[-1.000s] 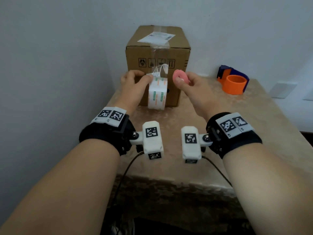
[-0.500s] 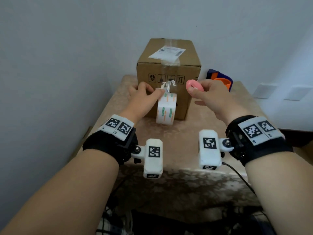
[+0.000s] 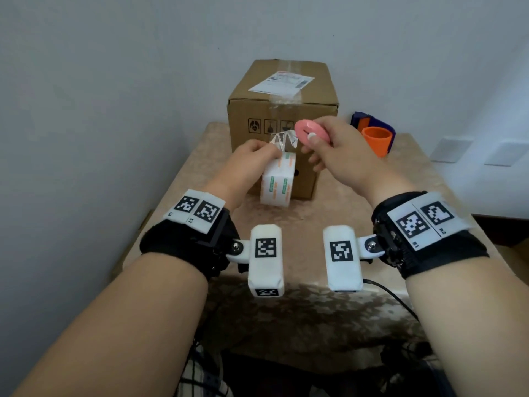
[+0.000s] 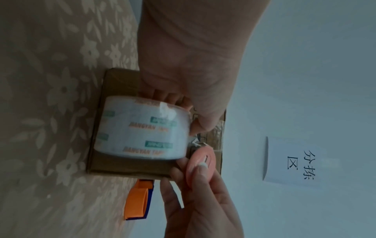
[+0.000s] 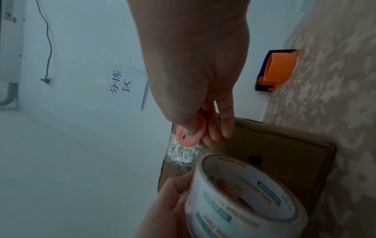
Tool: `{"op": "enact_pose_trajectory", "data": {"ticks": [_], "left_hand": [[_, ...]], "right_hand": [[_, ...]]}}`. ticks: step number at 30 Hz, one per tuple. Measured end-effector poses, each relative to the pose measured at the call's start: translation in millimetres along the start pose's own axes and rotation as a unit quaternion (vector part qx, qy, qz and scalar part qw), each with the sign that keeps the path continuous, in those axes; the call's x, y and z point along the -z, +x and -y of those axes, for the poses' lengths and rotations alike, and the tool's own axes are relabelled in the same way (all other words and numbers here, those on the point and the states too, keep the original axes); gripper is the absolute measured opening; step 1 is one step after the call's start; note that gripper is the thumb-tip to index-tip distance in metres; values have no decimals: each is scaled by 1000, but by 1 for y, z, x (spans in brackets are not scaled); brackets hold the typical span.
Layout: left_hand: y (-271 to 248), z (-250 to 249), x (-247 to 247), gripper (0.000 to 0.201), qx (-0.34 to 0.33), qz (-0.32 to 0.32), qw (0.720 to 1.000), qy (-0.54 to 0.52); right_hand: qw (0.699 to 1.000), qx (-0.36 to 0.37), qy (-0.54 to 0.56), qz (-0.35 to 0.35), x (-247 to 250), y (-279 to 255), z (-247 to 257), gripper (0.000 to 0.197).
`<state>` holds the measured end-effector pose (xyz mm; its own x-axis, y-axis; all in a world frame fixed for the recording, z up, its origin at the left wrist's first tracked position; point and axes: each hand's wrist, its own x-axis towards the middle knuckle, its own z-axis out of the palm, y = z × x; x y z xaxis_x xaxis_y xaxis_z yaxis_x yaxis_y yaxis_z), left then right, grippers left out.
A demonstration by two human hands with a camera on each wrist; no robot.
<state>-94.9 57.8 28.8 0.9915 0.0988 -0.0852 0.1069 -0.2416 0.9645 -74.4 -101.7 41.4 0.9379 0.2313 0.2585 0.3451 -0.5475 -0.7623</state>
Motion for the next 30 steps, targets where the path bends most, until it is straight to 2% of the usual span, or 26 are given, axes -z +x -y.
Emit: {"op": "enact_pose_trajectory", "data": {"ticks": [4, 7, 10, 13, 19, 24, 30], "left_hand": [[4, 0, -6, 11, -1, -24, 998, -50], [7, 1, -9, 10, 3, -33, 997, -75], [8, 3, -10, 9, 0, -38, 996, -87], [9, 5, -10, 10, -9, -47, 995, -91], [12, 5, -7, 13, -4, -46, 997, -68], [14, 6, -9, 25, -4, -49, 997, -66], [17, 13, -14, 16, -6, -65, 997, -36]], "right_hand": [[997, 46, -46, -38, -2, -2, 1, 21], [988, 107, -73, -81, -4, -5, 9, 22], [986, 141, -68, -57, -9, -1, 13, 20], [988, 128, -75, -29, -14, 5, 11, 18], [991, 118, -61, -29, -12, 10, 7, 20], [991, 107, -76, -19, -14, 12, 8, 22], [992, 104, -75, -16, -16, 9, 6, 20]]}}
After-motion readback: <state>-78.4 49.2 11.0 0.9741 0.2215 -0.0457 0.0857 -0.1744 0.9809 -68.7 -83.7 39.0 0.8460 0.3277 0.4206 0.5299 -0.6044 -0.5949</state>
